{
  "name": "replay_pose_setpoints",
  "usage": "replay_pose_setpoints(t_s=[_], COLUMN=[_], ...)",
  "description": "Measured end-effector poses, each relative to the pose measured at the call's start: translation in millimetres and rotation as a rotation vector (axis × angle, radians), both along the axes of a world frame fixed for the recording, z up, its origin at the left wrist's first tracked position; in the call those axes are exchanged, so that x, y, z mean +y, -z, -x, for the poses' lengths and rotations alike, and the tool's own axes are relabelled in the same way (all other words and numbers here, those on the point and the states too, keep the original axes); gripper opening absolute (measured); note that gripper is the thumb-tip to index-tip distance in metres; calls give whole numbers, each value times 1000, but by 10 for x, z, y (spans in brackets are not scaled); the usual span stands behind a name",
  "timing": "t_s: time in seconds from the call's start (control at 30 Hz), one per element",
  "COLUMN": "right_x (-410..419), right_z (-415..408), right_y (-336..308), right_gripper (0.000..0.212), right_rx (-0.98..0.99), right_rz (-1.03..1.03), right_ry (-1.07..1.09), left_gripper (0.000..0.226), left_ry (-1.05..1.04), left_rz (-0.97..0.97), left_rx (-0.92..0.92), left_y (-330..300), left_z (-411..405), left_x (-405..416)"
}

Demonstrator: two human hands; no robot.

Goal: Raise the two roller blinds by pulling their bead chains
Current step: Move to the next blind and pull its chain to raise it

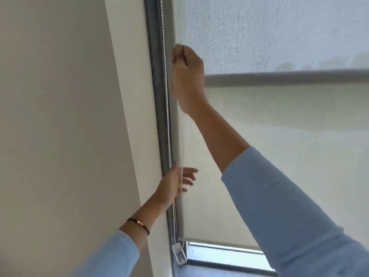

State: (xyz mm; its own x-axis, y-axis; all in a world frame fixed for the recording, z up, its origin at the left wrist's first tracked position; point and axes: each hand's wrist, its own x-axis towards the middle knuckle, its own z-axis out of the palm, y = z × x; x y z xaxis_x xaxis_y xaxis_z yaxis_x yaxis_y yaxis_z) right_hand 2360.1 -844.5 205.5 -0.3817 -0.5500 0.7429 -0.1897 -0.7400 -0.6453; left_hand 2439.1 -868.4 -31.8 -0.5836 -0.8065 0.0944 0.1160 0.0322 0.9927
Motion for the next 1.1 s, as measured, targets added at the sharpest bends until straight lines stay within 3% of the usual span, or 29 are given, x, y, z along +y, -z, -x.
replay_pose_setpoints(t_s=[0.17,0.27,0.53,0.67,0.73,0.8,0.93,1.1], right_x=[-38,-54,107,140,94,55,161,291], right_z=[-19,-53,-318,-161,-21,218,602,637], right_y=[614,1233,3097,3254,2977,2536,1409,320], right_gripper=[35,39,39,43,42,36,30,40], right_rx=[97,136,271,435,597,722,219,-38], right_rz=[-65,-162,-602,-898,-1051,-1051,-766,-377], right_ry=[118,102,-104,-163,-314,-379,-557,-591], left_gripper=[72,76,67,57,53,53,54,57], left_ry=[-25,-3,-234,-277,-191,-112,-100,-70], left_rz=[245,391,282,259,296,311,282,118], left_rx=[286,318,473,561,622,634,608,517], left_y=[-1819,-2683,-3744,-3502,-3251,-3026,-2445,-1338], left_z=[-107,-107,-86,-87,-26,-17,-15,114], left_x=[-186,-128,-130,-9,129,264,377,304])
